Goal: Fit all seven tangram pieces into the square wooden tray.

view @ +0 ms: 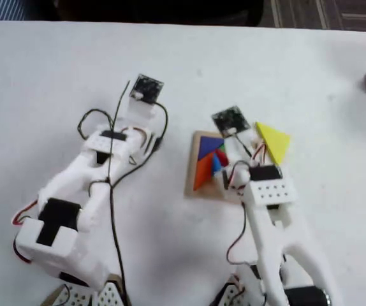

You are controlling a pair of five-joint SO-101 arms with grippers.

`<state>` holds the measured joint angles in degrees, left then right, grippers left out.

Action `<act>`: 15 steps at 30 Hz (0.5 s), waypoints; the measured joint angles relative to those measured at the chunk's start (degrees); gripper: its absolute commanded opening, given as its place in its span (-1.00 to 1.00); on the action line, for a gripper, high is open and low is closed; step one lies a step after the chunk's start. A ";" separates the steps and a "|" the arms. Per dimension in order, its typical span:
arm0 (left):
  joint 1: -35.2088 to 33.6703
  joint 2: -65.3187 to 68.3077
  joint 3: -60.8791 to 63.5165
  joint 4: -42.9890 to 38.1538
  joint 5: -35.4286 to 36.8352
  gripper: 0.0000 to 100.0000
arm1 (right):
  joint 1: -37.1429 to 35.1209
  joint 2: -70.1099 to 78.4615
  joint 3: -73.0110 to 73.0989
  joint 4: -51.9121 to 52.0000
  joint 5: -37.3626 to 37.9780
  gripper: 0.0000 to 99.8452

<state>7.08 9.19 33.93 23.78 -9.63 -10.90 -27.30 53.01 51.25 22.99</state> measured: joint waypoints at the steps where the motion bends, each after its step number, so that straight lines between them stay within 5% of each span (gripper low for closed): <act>1: 0.00 0.00 0.00 0.00 0.00 -0.52 | 0.00 1.67 -1.14 0.70 2.55 -0.96; 15: 0.00 0.35 0.00 0.00 0.00 -0.52 | -0.53 11.87 -6.07 4.84 33.58 -0.96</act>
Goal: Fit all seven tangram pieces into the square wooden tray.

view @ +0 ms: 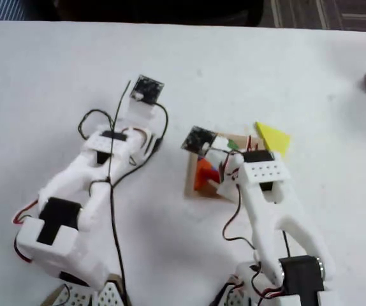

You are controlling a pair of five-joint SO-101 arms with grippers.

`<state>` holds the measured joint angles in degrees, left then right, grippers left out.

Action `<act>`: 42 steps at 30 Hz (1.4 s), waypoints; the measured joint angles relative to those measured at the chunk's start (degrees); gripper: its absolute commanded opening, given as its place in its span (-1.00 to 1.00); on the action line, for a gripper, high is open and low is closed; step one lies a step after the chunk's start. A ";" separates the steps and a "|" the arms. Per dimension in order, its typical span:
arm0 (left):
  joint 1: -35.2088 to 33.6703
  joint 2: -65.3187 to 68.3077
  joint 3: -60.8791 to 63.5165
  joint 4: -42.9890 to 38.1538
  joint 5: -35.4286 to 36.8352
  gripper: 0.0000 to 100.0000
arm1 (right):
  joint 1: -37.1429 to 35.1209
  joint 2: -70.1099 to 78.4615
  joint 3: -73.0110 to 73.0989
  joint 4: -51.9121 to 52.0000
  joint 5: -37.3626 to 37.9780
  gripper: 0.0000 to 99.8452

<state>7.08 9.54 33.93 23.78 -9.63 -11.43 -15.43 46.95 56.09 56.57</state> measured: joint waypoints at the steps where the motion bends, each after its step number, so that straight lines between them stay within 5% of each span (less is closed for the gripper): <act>1: 0.00 0.00 0.00 0.00 0.00 -0.52 | 0.00 0.00 0.00 0.09 0.70 -0.96; 20: -0.09 0.00 0.00 0.00 0.00 -0.52 | 1.67 0.79 0.00 4.75 18.11 -0.96; 25: -0.09 0.00 0.00 0.00 0.00 -0.52 | 1.58 0.79 -0.18 4.04 18.46 -0.94; 33: -0.09 0.00 0.00 0.00 0.00 -0.52 | -0.88 0.79 -0.18 3.16 17.23 -0.55; 42: -0.09 0.00 0.00 0.00 0.00 -0.52 | -1.67 0.79 -0.26 3.16 14.42 -0.54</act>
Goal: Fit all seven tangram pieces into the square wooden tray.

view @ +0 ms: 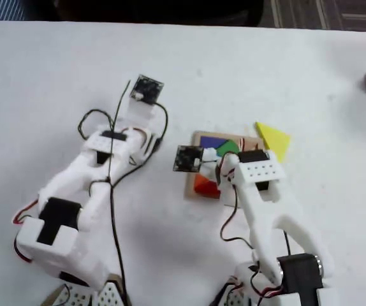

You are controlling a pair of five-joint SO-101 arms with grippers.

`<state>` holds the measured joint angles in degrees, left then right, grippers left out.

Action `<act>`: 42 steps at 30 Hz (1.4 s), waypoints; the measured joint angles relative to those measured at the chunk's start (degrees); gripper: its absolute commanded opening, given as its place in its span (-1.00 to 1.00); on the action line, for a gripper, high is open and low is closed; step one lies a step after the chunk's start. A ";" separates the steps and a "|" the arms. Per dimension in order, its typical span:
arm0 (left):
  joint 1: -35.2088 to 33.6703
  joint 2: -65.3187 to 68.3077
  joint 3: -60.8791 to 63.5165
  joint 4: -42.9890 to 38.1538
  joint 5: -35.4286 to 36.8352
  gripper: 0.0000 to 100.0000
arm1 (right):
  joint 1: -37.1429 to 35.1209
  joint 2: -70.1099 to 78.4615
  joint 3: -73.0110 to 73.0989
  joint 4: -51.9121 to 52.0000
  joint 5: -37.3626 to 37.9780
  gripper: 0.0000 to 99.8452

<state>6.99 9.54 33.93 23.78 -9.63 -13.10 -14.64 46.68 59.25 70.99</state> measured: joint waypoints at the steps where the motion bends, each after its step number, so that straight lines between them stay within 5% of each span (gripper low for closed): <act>1: 0.00 0.00 0.00 0.00 0.00 -0.52 | 0.09 0.00 -0.18 0.00 0.00 -0.54; 12: 0.00 0.00 0.00 0.00 0.00 -0.52 | 3.25 -3.52 -7.47 5.80 -1.05 -0.54; 18: 0.00 0.00 0.00 0.00 0.00 -0.52 | 5.01 -7.47 -8.44 6.42 -8.44 -0.59; 23: 0.00 0.00 0.00 0.00 0.00 -0.52 | 6.51 -8.44 -8.44 6.42 -17.85 -0.99; 31: 0.00 0.00 0.00 0.00 0.00 -0.52 | 10.55 1.23 -8.44 -5.54 -39.30 -0.96; 42: 0.00 0.00 0.00 0.00 0.00 -0.52 | 13.54 13.71 -8.44 -12.40 -42.02 -0.97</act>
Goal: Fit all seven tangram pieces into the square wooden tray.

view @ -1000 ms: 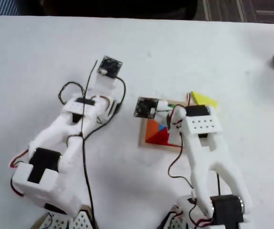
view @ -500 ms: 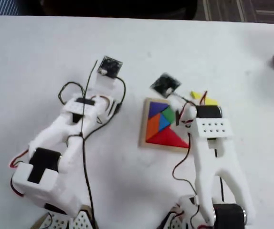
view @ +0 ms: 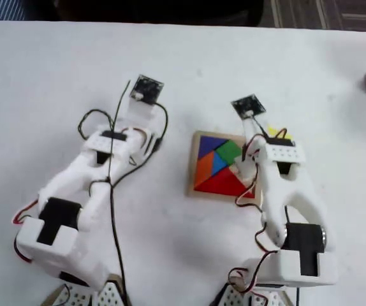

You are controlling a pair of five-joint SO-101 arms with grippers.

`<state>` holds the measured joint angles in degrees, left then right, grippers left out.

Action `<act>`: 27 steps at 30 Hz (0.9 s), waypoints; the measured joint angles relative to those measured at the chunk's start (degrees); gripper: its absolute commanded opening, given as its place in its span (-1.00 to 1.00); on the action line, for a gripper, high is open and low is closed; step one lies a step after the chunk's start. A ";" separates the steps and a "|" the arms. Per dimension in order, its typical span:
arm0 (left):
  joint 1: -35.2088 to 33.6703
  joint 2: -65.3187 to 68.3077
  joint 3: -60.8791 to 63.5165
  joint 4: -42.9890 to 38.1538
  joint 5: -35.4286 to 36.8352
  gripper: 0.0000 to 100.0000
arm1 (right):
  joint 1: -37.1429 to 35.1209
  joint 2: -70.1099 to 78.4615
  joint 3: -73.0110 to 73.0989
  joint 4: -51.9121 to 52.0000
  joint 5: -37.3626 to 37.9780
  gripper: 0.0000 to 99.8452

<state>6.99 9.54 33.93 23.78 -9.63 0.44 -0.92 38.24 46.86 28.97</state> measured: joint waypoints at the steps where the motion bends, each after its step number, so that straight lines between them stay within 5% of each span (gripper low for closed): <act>1: 0.00 0.00 0.00 0.00 0.00 -0.52 | -0.09 0.00 0.00 1.23 0.00 -0.97; 16: 0.00 0.00 0.00 0.00 0.00 -0.52 | -0.44 -0.26 1.93 10.90 -0.09 -0.97; 27: 0.00 0.00 0.00 0.00 0.00 -0.52 | -12.66 -11.52 15.21 11.34 -0.18 -0.97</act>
<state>6.99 9.54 33.93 23.78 -9.63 -12.22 -12.44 53.45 58.20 28.79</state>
